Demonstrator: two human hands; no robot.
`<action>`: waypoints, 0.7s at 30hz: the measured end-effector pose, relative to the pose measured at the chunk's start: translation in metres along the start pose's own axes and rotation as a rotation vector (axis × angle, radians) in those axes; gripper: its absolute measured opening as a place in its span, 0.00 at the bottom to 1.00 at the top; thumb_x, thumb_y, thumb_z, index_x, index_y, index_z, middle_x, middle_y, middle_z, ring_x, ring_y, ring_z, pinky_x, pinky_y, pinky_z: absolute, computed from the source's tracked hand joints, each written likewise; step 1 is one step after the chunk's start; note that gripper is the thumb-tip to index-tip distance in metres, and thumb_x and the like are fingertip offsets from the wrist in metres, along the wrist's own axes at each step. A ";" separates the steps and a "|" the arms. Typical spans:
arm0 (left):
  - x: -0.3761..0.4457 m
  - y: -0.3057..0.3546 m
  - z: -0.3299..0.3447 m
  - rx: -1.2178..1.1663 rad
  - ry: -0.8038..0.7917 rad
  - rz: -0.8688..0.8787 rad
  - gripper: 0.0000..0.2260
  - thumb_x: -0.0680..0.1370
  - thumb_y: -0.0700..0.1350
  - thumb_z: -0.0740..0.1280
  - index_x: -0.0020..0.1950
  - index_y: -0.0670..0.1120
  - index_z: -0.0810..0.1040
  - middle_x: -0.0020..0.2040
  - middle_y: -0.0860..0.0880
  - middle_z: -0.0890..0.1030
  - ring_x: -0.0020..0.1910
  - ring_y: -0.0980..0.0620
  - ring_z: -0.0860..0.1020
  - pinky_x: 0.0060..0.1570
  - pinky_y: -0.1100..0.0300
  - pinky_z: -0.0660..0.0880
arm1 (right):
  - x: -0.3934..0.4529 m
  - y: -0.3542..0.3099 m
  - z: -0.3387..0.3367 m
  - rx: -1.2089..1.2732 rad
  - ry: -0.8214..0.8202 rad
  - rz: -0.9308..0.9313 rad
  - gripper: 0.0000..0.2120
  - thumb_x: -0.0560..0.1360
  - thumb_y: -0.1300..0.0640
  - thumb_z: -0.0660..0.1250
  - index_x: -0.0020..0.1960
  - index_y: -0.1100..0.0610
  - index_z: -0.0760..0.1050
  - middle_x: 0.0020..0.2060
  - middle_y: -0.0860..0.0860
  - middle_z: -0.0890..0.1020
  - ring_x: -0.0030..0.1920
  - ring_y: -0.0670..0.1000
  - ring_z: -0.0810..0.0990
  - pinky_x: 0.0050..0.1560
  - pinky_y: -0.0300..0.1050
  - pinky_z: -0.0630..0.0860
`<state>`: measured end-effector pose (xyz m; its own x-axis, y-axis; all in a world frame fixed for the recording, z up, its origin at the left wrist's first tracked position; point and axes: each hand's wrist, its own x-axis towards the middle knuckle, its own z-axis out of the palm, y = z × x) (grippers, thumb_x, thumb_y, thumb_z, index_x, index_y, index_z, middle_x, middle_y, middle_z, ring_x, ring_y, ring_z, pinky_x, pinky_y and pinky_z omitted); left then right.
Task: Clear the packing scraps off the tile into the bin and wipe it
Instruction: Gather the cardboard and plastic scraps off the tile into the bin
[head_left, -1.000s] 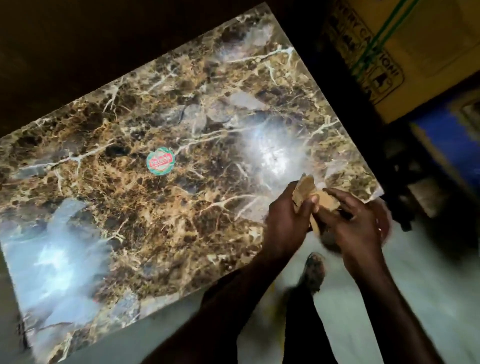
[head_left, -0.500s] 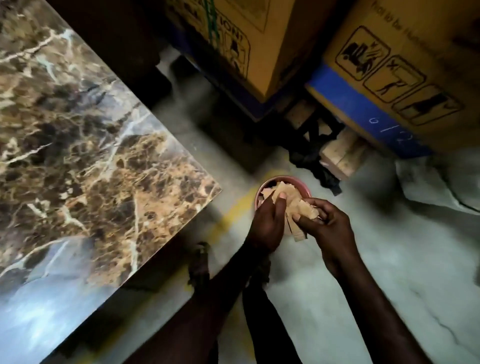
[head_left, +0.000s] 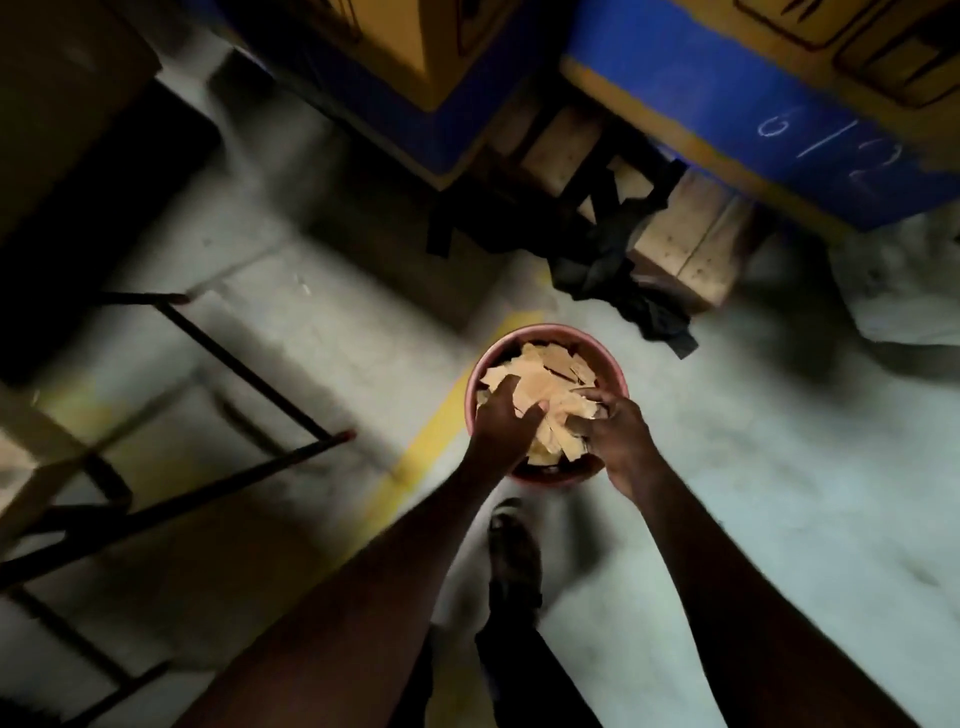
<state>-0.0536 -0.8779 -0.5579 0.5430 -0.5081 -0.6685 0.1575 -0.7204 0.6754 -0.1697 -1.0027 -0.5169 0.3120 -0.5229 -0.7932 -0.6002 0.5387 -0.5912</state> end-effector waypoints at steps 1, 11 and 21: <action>0.007 -0.004 0.004 0.072 -0.030 0.006 0.38 0.75 0.64 0.67 0.77 0.41 0.73 0.70 0.40 0.81 0.70 0.39 0.78 0.72 0.42 0.73 | 0.013 0.013 -0.002 -0.026 0.002 0.002 0.20 0.70 0.65 0.82 0.58 0.52 0.83 0.58 0.53 0.87 0.60 0.60 0.85 0.59 0.57 0.83; 0.012 -0.032 -0.001 0.970 -0.039 0.449 0.40 0.82 0.53 0.71 0.88 0.52 0.51 0.88 0.44 0.55 0.85 0.36 0.56 0.79 0.40 0.63 | 0.047 0.085 0.012 -0.928 0.089 -0.570 0.42 0.79 0.59 0.73 0.87 0.52 0.54 0.84 0.61 0.60 0.82 0.66 0.60 0.79 0.71 0.62; 0.084 -0.075 0.040 1.162 -0.238 0.324 0.39 0.85 0.50 0.60 0.87 0.48 0.36 0.87 0.46 0.36 0.86 0.35 0.40 0.83 0.38 0.55 | 0.112 0.150 0.057 -1.220 0.089 -0.425 0.33 0.83 0.41 0.50 0.86 0.49 0.52 0.84 0.64 0.58 0.80 0.73 0.61 0.72 0.78 0.64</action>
<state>-0.0522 -0.8858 -0.6770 0.2376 -0.7272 -0.6440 -0.8508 -0.4757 0.2232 -0.1822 -0.9429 -0.7027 0.6209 -0.5711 -0.5369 -0.7618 -0.6011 -0.2415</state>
